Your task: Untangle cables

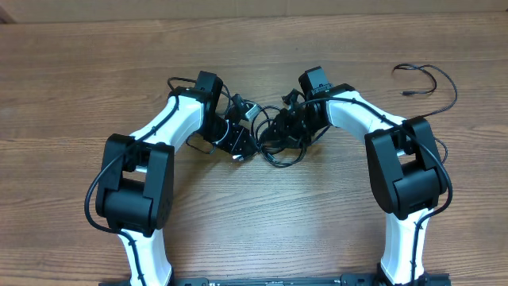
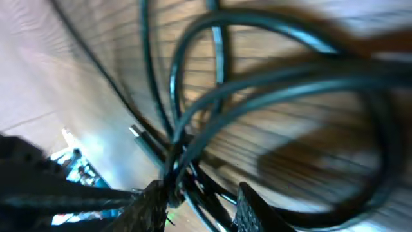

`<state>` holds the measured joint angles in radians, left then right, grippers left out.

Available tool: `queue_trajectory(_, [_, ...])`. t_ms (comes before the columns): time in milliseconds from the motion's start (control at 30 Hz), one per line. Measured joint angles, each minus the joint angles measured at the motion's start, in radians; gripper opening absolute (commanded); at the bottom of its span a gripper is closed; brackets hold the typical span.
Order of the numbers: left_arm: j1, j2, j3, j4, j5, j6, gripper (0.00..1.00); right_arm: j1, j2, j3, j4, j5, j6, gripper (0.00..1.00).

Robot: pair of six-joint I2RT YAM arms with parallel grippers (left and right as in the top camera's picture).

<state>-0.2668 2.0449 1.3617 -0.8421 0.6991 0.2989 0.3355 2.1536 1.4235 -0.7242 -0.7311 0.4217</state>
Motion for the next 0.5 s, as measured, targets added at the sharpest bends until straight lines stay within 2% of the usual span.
queue_trajectory(100, [-0.013,0.0,0.0,0.006,0.0,0.0,0.1,0.0,0.0,0.0,-0.001,0.018,0.022,0.19])
queue_trajectory(233, [-0.019,0.0,0.0,0.014,0.0,0.0,0.09,0.0,0.0,0.0,-0.002,0.026,0.028,0.18])
queue_trajectory(300, [-0.02,0.0,0.0,0.021,-0.001,0.0,0.08,0.0,0.0,0.0,-0.002,0.026,0.029,0.19])
queue_trajectory(400, [-0.02,0.0,0.0,0.064,-0.018,-0.021,0.07,0.0,0.0,0.0,-0.002,0.029,0.025,0.26])
queue_trajectory(500, [-0.02,0.0,0.0,0.136,-0.062,-0.088,0.07,0.0,0.0,0.0,-0.006,0.033,0.023,0.27])
